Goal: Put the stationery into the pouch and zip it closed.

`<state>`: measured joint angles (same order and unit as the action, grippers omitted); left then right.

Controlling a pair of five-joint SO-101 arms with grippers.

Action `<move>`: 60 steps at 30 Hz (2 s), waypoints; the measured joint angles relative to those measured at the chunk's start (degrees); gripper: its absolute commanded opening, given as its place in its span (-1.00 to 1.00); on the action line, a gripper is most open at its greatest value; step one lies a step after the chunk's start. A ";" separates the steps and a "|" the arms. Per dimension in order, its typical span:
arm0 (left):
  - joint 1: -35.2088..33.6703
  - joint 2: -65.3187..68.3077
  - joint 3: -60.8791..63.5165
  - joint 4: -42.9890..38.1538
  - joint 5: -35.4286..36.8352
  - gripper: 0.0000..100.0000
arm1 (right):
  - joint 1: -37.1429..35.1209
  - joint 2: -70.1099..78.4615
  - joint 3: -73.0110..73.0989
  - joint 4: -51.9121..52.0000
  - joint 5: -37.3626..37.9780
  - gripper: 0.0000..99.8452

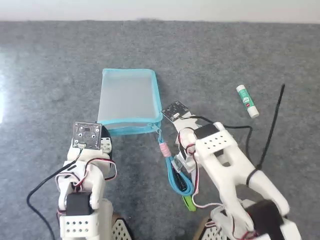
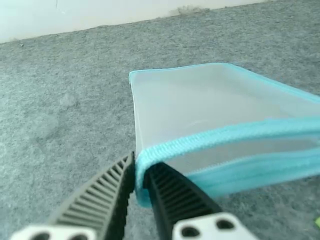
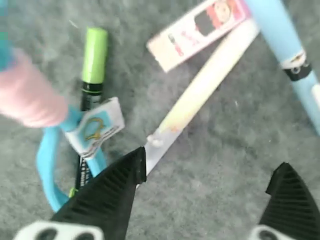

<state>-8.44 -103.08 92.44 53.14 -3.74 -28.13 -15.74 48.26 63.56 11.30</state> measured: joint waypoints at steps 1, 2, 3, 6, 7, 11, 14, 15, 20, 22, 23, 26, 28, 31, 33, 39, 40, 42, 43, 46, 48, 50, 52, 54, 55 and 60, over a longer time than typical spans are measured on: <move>0.00 0.00 0.00 0.00 0.00 -0.98 | 0.26 0.97 0.00 -0.26 -0.53 -0.26; 0.00 0.00 0.00 0.00 0.00 -0.98 | 0.44 1.85 0.00 -0.70 -1.32 -0.26; 0.00 0.00 0.00 0.00 0.00 -0.98 | 0.53 2.64 -0.09 -1.14 -1.85 -0.27; 0.00 0.00 0.00 0.00 0.00 -0.98 | 0.18 4.75 -0.18 -2.73 -2.29 -0.41; 0.00 0.00 0.00 0.00 0.00 -0.98 | 0.18 5.54 -0.09 -3.25 -2.29 -0.46; 0.00 0.00 0.00 0.00 0.00 -0.98 | 0.26 9.05 -0.18 -5.45 -2.55 -0.57; 0.00 0.00 0.00 0.00 0.00 -0.98 | 0.70 9.41 -0.18 -5.80 -2.55 -0.65; 0.00 0.00 0.00 0.00 0.00 -0.98 | 0.79 9.85 -0.53 -5.80 -2.55 -0.71; 0.00 0.00 0.00 0.00 0.00 -0.98 | 2.90 10.02 -1.23 -5.71 -1.41 -0.96; 0.00 0.00 0.00 0.00 0.00 -0.98 | 5.45 10.02 -1.93 -3.96 0.88 -0.99; 0.00 0.00 0.00 0.00 0.00 -0.98 | 6.68 10.20 -2.37 -2.90 1.67 -0.98; 0.00 0.00 0.00 0.00 0.18 -0.98 | 10.64 7.03 -1.85 0.18 3.16 -0.98; 0.00 0.00 0.00 0.00 1.14 -0.98 | 13.98 2.99 -1.85 2.37 4.57 -0.98; 0.00 0.00 0.00 0.00 1.41 -0.98 | 15.82 -5.01 -1.85 6.42 7.21 -0.98; 0.00 0.00 0.00 0.00 1.67 -0.98 | 15.65 -11.25 -2.29 9.58 8.00 -0.98; 1.58 0.00 0.00 0.00 1.76 -0.98 | 3.87 -22.86 -11.60 21.98 8.18 -0.98; 1.58 0.00 0.00 0.00 1.76 -0.98 | 0.79 -23.12 -13.71 23.91 8.18 -0.98; 1.85 0.00 0.00 0.00 1.76 -0.98 | -4.22 -23.38 -17.49 26.99 8.26 -0.98; 1.85 0.00 0.00 0.00 1.76 -0.98 | -6.33 -23.38 -19.16 28.22 8.26 -0.98; 1.85 0.00 0.00 0.00 1.76 -0.98 | -11.78 -23.38 -23.74 32.26 8.26 -0.98; 1.85 0.00 0.00 0.00 1.76 -0.98 | -13.63 -22.15 -26.11 34.46 8.26 -0.98; 2.64 0.00 0.00 0.00 1.76 -0.98 | -14.33 -18.90 -27.96 35.25 8.26 -0.98; 3.52 0.00 0.00 0.00 1.76 -0.98 | -14.42 -13.71 -30.59 35.34 8.26 -0.98; 4.13 0.00 0.00 0.00 1.76 -0.98 | -14.33 -7.30 -34.02 35.34 8.26 -0.98; 4.22 0.00 0.00 0.00 1.76 -0.98 | -14.33 -3.96 -35.96 35.34 8.26 -0.98; 4.22 0.00 0.00 0.00 1.76 -0.98 | -14.42 11.69 -47.03 35.78 6.15 -0.98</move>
<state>-4.22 -103.08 92.44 53.14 -1.98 -42.55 -4.04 1.23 99.34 17.45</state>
